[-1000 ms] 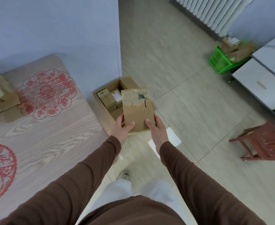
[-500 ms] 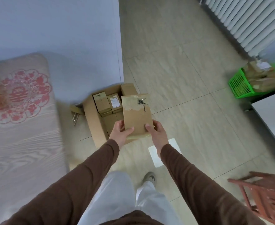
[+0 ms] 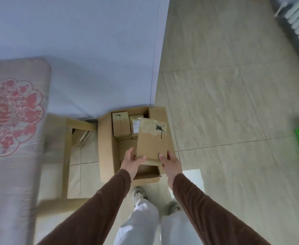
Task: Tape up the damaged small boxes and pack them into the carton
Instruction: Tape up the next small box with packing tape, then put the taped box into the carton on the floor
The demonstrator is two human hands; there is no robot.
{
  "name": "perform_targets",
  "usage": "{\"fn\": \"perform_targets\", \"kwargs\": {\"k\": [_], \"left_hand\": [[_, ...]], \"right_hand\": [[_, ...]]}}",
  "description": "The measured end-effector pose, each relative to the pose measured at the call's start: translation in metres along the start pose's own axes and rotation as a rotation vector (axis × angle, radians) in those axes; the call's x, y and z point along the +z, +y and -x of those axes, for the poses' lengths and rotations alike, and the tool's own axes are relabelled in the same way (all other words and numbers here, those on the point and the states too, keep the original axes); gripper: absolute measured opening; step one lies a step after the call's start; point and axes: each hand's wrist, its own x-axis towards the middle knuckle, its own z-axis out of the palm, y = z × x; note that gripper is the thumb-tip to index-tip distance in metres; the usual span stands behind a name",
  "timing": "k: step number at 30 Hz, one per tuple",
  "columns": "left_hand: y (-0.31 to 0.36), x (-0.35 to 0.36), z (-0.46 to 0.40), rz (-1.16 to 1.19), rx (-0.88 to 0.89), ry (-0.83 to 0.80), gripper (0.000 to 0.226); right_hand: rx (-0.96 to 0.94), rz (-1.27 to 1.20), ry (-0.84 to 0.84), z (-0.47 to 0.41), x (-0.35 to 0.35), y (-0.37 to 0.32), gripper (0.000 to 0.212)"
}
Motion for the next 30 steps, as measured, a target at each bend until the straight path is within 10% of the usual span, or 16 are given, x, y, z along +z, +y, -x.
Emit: {"fn": "perform_targets", "kwargs": {"k": [13, 30], "left_hand": [[-0.056, 0.017, -0.250, 0.570, -0.143, 0.225, 0.062], [-0.116, -0.008, -0.425, 0.680, -0.196, 0.293, 0.065]], "right_hand": [[-0.091, 0.220, -0.046, -0.261, 0.069, 0.014, 0.042], [-0.085, 0.530, -0.017, -0.435, 0.132, 0.078, 0.045]]}}
